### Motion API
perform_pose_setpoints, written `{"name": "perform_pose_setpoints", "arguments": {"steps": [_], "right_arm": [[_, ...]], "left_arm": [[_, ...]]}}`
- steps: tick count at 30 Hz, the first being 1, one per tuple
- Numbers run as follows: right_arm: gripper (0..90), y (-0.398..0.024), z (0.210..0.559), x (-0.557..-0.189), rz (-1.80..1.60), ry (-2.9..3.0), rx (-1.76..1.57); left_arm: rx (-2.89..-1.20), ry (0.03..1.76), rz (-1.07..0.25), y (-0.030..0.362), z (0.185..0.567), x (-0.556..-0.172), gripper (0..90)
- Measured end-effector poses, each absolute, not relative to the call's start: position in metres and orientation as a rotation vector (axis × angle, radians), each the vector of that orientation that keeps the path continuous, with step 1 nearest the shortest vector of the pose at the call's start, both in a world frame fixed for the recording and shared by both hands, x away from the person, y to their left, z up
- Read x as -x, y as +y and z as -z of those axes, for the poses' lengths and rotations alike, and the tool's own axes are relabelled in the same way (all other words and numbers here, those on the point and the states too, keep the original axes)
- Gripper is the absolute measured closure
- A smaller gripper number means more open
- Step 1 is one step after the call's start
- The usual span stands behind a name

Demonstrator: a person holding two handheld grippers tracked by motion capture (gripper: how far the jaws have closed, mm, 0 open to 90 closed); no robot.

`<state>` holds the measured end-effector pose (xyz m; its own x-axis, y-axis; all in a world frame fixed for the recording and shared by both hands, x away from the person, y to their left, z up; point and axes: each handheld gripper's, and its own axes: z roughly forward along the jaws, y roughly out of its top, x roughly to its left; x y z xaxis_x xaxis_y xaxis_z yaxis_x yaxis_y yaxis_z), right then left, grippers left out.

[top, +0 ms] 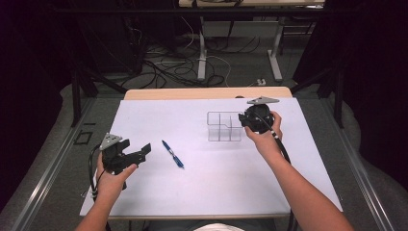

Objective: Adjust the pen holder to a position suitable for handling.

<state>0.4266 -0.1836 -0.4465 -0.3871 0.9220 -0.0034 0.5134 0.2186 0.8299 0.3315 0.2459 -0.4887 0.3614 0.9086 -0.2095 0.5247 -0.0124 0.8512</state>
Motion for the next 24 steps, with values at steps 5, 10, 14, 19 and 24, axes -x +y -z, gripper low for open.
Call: {"name": "perform_pose_setpoints", "arguments": {"steps": [5, 10, 14, 19, 24], "right_arm": [[80.6, -0.188, 0.449, -0.442, -1.045, 1.984, -1.343], [87.6, -0.191, 0.454, -0.454, -1.003, 1.986, -1.362], [90.0, -0.194, 0.462, -0.462, -0.975, 1.989, -1.404], [90.0, -0.196, 0.471, -0.47, -0.951, 1.996, -1.458], [90.0, -0.196, 0.478, -0.476, -0.939, 1.999, -1.499]], "left_arm": [[-1.675, 1.294, -0.511, 0.246, 0.489, -0.332, 12.7], [-1.678, 1.298, -0.513, 0.247, 0.49, -0.332, 13.6], [-1.678, 1.298, -0.514, 0.247, 0.49, -0.332, 14.0], [-1.68, 1.299, -0.513, 0.247, 0.491, -0.332, 14.4], [-1.681, 1.299, -0.511, 0.247, 0.491, -0.332, 14.5]]}}
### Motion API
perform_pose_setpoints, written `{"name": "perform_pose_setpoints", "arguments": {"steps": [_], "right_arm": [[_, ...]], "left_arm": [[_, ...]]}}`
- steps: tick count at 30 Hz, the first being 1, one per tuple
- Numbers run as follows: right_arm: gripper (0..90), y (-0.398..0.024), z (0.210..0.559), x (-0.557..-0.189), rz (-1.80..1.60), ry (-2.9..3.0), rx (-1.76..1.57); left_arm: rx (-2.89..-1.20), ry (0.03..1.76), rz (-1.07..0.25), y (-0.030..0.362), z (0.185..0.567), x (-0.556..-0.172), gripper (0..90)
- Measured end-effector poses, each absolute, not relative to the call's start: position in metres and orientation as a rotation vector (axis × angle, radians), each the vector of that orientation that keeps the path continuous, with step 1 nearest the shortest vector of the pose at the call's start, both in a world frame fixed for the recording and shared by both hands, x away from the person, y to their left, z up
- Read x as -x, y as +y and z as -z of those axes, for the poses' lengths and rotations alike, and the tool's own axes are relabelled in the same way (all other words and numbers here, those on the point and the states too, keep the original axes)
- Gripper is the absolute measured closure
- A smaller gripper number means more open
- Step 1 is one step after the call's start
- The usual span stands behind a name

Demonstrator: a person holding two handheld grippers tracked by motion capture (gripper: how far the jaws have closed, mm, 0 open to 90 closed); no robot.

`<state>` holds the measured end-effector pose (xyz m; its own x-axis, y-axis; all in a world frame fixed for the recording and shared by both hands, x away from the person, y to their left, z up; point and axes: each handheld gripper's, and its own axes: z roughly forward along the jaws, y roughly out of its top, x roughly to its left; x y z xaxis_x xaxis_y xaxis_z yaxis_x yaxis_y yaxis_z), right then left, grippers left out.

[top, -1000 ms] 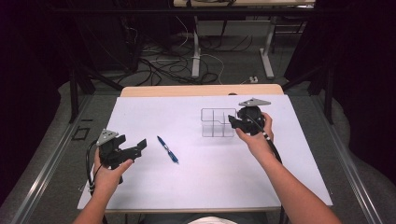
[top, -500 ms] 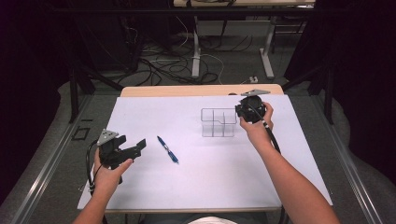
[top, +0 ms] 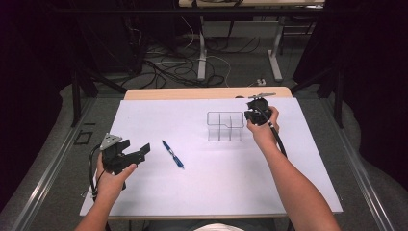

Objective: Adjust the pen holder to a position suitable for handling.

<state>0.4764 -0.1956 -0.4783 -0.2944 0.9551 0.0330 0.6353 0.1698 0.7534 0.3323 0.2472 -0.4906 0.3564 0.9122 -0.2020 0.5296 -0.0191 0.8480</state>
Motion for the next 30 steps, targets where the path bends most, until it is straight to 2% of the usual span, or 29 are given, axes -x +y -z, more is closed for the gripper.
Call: {"name": "perform_pose_setpoints", "arguments": {"steps": [30], "right_arm": [[90.0, -0.193, 0.491, -0.487, -0.962, 1.983, -1.515]], "left_arm": [[-1.692, 1.3, -0.506, 0.246, 0.492, -0.332, 14.5]]}}
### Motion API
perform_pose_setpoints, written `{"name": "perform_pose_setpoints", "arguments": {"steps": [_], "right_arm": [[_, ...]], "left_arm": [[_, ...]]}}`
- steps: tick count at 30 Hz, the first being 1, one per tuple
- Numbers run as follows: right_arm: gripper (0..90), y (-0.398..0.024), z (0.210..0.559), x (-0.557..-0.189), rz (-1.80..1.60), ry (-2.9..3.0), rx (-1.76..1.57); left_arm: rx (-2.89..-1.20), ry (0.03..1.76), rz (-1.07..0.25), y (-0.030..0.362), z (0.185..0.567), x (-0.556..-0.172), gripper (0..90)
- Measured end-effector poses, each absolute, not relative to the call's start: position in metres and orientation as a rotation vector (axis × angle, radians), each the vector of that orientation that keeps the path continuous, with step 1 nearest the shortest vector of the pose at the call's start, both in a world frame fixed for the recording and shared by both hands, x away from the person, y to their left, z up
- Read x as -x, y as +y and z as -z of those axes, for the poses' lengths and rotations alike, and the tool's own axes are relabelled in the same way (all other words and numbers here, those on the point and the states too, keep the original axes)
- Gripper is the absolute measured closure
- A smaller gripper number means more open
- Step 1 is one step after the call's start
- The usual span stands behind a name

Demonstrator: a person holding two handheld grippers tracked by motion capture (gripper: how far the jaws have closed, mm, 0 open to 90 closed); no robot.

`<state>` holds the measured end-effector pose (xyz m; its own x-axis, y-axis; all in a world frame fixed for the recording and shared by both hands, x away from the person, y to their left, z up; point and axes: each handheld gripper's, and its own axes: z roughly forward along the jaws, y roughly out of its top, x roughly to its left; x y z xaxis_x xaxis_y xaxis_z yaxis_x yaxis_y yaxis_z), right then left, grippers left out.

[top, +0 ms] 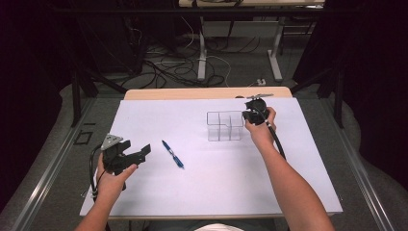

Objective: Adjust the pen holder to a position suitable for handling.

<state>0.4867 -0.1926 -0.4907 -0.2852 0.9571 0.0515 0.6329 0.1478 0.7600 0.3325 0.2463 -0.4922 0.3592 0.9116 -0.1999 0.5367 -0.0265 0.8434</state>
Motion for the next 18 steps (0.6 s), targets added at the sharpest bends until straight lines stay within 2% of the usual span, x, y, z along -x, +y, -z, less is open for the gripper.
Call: {"name": "perform_pose_setpoints", "arguments": {"steps": [18], "right_arm": [[90.0, -0.179, 0.495, -0.486, -0.973, 1.998, -1.516]], "left_arm": [[-1.692, 1.301, -0.503, 0.247, 0.492, -0.332, 14.5]]}}
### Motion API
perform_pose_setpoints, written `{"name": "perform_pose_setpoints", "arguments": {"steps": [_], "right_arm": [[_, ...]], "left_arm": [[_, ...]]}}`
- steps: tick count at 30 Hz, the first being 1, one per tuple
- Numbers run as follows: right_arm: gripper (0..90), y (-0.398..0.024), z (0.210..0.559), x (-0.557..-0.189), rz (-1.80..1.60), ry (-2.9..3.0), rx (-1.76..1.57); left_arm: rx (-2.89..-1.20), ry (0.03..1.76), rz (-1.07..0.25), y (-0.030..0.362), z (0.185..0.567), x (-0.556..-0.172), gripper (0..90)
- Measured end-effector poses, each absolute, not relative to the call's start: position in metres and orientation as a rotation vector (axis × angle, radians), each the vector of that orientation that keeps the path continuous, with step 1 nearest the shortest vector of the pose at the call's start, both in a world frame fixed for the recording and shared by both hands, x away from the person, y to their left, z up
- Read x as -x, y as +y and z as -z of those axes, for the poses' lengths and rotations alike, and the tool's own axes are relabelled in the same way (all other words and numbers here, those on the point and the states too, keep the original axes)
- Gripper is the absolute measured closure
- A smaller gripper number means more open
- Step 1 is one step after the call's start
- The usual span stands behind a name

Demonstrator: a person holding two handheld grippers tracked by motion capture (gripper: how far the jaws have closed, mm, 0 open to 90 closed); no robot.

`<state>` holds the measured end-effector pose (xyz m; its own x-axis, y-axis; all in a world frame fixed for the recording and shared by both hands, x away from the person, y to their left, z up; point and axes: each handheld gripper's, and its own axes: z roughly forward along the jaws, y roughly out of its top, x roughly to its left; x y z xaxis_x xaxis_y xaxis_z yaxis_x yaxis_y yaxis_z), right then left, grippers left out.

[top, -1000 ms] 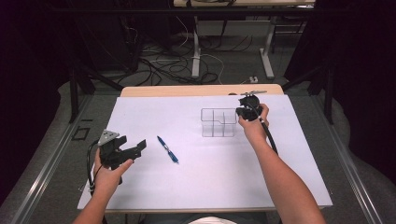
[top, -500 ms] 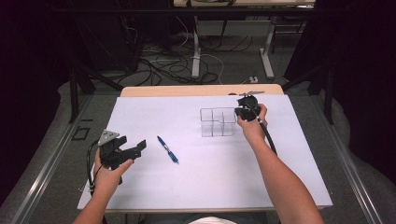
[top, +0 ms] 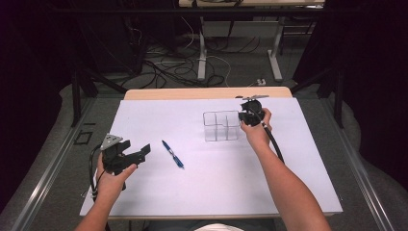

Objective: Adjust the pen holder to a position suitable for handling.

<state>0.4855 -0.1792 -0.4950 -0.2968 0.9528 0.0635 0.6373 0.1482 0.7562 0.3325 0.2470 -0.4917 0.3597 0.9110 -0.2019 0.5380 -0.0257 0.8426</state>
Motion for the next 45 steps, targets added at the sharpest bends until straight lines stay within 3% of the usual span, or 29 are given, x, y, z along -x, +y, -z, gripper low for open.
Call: {"name": "perform_pose_setpoints", "arguments": {"steps": [45], "right_arm": [[90.0, -0.149, 0.493, -0.451, -0.964, 2.098, -1.538]], "left_arm": [[-1.684, 1.31, -0.509, 0.248, 0.491, -0.332, 14.5]]}}
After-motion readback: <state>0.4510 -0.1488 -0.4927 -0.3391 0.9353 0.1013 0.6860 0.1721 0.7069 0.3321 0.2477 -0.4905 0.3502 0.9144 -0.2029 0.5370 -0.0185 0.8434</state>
